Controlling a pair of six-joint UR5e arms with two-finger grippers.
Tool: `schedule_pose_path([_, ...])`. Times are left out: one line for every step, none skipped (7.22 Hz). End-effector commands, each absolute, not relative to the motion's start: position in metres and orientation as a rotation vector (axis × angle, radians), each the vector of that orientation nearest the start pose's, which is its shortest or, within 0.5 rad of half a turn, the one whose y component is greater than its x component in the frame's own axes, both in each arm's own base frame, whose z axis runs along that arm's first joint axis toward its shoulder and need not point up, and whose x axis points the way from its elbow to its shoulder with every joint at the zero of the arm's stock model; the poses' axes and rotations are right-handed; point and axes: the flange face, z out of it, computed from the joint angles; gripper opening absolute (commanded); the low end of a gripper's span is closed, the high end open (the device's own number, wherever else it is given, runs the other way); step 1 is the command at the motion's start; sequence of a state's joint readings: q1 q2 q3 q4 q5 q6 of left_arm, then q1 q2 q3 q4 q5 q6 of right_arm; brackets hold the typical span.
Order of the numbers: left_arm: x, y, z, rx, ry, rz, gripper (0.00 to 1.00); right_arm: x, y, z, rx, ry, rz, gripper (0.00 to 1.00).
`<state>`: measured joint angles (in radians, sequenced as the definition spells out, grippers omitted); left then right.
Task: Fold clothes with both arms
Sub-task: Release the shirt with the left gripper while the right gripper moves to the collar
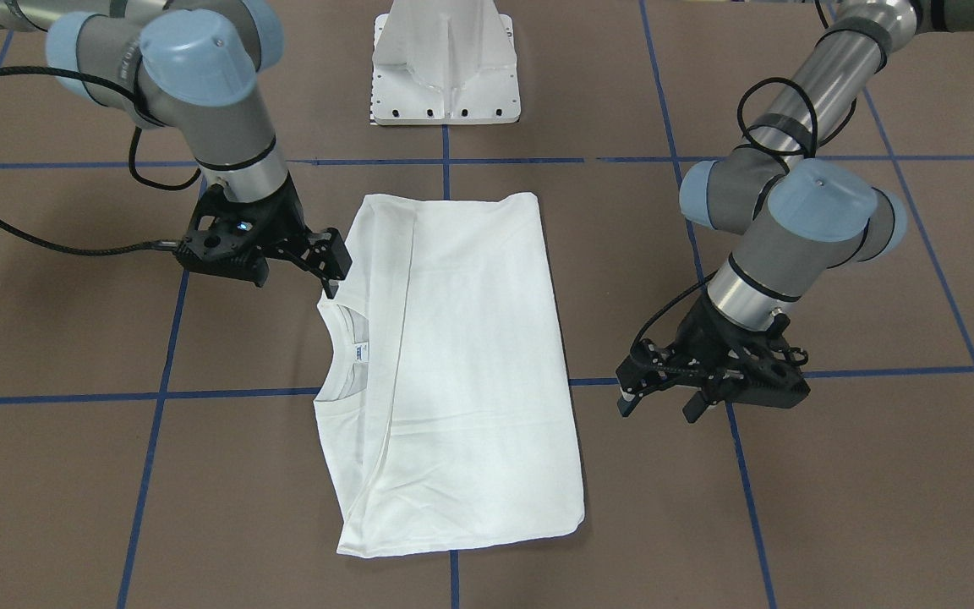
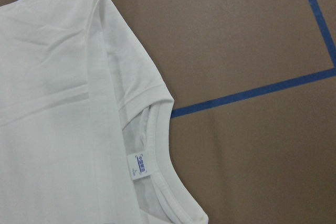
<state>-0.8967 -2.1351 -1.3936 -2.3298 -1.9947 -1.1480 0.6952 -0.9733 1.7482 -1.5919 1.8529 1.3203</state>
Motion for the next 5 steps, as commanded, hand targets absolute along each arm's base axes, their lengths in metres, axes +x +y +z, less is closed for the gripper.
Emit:
schedule_pose_path([0.357, -0.592, 0.317, 0.379, 1.136, -0.157, 1.00, -0.468, -0.530, 0.252, 0.123, -0.716, 0.251, 1.00])
schedule_pose_path([0.357, -0.590, 0.317, 0.376, 1.139, -0.155, 1.00, -0.494, -0.553, 0.237, 0.127, -0.690, 0.261, 1.00])
schedule_pose_path([0.358, -0.589, 0.318, 0.370, 1.139, -0.151, 1.00, -0.517, -0.572, 0.226, 0.117, -0.665, 0.265, 1.00])
schedule_pose_path([0.357, -0.589, 0.323, 0.364, 1.134, -0.152, 1.00, -0.522, -0.571, 0.222, 0.115, -0.665, 0.257, 1.00])
schedule_pose_path([0.357, -0.588, 0.322, 0.357, 1.140, -0.148, 1.00, -0.536, -0.560, 0.225, 0.113, -0.658, 0.215, 1.00])
